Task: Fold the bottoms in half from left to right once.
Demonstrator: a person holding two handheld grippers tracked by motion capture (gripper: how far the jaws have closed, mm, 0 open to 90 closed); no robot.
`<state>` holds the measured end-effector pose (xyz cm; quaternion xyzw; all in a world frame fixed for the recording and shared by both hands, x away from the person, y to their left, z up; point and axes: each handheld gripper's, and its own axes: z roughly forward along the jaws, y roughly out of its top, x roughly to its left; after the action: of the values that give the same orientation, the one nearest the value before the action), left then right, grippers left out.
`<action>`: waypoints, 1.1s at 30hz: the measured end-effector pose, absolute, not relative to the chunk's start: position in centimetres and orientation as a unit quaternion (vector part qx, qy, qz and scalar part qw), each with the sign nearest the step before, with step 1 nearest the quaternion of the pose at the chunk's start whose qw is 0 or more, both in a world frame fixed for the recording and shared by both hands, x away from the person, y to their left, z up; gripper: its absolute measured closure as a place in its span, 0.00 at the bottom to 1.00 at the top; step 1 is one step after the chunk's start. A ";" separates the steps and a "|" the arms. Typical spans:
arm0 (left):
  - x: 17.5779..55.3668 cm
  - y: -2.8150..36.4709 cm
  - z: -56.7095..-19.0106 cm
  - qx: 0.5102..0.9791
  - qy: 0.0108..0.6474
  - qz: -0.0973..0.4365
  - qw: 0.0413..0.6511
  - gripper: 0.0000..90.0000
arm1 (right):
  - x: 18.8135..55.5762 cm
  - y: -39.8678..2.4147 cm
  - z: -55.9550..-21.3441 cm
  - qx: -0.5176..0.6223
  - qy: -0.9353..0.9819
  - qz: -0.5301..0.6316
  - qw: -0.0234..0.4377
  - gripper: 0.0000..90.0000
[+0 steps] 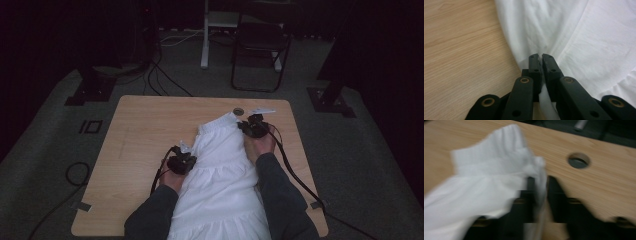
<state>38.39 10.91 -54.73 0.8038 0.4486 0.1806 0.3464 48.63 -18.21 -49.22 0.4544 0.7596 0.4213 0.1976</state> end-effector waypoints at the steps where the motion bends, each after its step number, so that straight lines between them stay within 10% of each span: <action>1: 38.5 11.0 -54.7 0.801 0.452 0.181 0.347 0.82 | 49.0 -18.1 -49.6 0.468 0.756 0.409 0.204 0.68; 7: 38.7 11.8 -52.6 0.783 0.453 0.197 0.378 0.63 | 46.7 -18.6 -50.7 0.458 0.757 0.422 0.200 0.58; 18: 41.9 8.9 -54.4 0.801 0.433 0.197 0.364 0.61 | 44.5 -16.5 -55.4 0.415 0.817 0.350 0.192 0.58; 33: 35.9 9.9 -56.4 0.801 0.423 0.207 0.370 0.61 | 36.7 -16.6 -57.1 0.444 0.782 0.384 0.210 0.57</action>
<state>35.95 9.89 -56.44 0.8009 0.4228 0.2071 0.3701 36.69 -16.56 -57.09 0.4437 0.7820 0.3841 0.2100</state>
